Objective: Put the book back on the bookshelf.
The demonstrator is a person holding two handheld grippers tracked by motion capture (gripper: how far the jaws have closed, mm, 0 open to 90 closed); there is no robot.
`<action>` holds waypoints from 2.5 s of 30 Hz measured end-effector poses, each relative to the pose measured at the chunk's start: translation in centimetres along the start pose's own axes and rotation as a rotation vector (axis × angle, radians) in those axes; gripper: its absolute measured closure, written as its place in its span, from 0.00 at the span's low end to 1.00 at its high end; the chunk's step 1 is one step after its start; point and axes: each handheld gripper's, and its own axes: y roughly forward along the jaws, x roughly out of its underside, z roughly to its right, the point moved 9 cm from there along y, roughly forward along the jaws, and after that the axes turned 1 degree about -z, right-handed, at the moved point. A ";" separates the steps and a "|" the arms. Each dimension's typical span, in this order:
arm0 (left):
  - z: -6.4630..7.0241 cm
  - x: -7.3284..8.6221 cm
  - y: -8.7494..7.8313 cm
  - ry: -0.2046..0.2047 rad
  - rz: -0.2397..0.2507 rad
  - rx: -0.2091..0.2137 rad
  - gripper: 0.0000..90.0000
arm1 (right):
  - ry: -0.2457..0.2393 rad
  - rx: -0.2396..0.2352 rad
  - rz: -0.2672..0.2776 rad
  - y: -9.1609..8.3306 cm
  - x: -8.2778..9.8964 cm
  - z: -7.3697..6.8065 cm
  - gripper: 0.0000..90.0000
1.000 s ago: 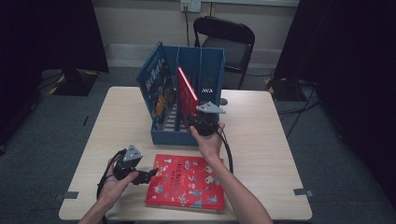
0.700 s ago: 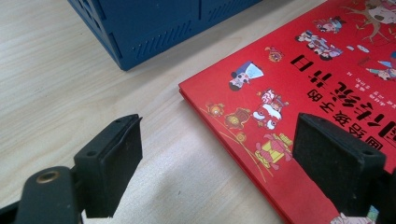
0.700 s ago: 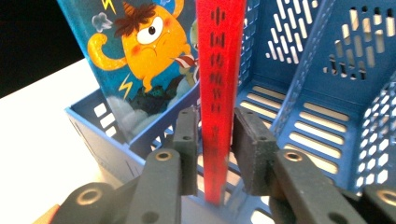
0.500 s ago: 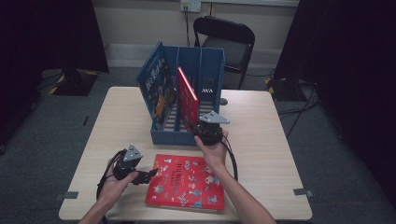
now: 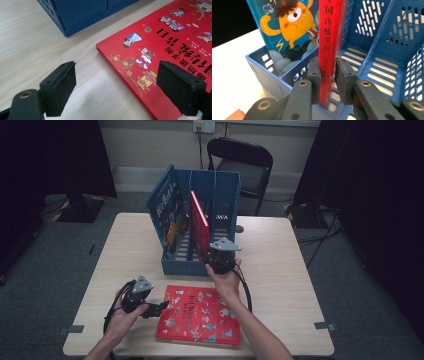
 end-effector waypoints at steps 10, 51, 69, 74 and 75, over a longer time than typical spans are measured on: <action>-0.2 -0.1 -0.1 0.003 0.006 -0.007 0.18 | 0.010 0.004 0.012 1.3 -0.7 -0.4 0.82; 0.2 0.0 0.1 0.014 -0.004 0.000 0.18 | 0.002 0.043 -0.047 6.8 -3.5 -0.5 0.76; 0.3 0.1 0.2 0.011 -0.005 0.010 0.18 | -0.017 0.037 -0.052 7.7 -3.8 -0.1 0.75; 0.2 0.1 0.2 0.012 -0.006 0.011 0.18 | -0.012 0.042 -0.044 7.7 -3.7 -0.1 0.75; 0.3 0.1 0.2 0.011 -0.004 0.012 0.18 | -0.014 0.045 -0.047 7.7 -3.7 -0.1 0.74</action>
